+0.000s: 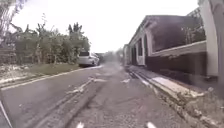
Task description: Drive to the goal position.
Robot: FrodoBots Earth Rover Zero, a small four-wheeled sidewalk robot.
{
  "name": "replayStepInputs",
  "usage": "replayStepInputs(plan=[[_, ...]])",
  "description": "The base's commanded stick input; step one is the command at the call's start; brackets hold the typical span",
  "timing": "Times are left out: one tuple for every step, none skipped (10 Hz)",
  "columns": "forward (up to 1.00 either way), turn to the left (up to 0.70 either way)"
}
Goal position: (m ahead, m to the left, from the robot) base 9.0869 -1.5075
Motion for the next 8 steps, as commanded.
replayStepInputs(plan=[[0.70,0.01],[0.70,0.01],[0.70,0.01],[0.70,0.01],[0.70,0.01],[0.70,0.01],[0.70,0.01],[0.70,0.01]])
